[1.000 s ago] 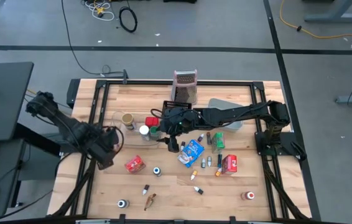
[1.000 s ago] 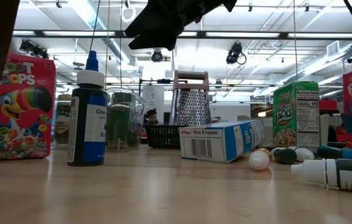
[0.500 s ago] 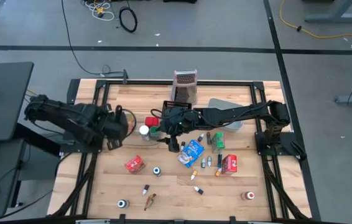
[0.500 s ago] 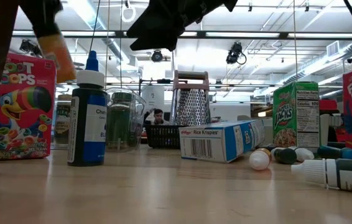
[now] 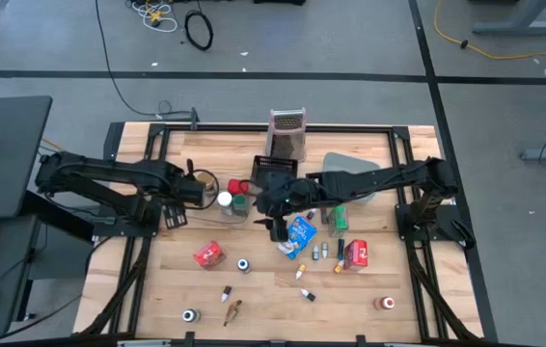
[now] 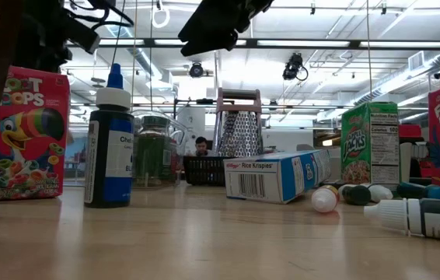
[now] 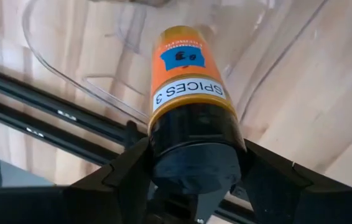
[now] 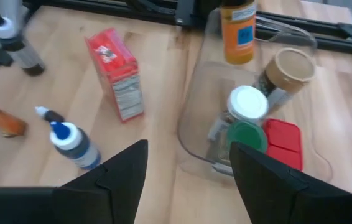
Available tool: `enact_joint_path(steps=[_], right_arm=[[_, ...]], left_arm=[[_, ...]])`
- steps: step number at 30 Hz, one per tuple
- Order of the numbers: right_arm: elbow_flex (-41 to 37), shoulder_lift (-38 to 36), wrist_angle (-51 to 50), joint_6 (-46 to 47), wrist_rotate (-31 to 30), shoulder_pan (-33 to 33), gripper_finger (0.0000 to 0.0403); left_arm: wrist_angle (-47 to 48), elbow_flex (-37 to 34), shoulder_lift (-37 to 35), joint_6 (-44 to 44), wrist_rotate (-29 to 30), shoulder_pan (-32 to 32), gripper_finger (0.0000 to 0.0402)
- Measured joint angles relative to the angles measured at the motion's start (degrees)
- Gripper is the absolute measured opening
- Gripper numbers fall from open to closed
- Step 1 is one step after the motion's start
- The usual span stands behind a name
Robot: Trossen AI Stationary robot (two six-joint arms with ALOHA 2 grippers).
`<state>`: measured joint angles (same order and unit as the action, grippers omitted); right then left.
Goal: Pick & Place Kitchen Items
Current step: Put the black seasoning bottle into the transparent bin
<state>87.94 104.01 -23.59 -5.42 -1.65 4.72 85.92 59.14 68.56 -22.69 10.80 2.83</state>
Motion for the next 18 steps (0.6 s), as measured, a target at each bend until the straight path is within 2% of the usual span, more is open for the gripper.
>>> enact_joint_path(steps=[10, 18], right_arm=[[-0.04, -1.8, -3.03, 0.51, -8.61, 3.28, 0.0238], [0.0, -4.92, -5.39, 0.93, -9.99, 6.58, 0.0238]], left_arm=[[-5.63, -0.24, 0.01, 5.38, -0.62, -5.89, 0.0227], [-8.54, -0.22, 1.52, 13.08, -4.82, -13.01, 0.0228]])
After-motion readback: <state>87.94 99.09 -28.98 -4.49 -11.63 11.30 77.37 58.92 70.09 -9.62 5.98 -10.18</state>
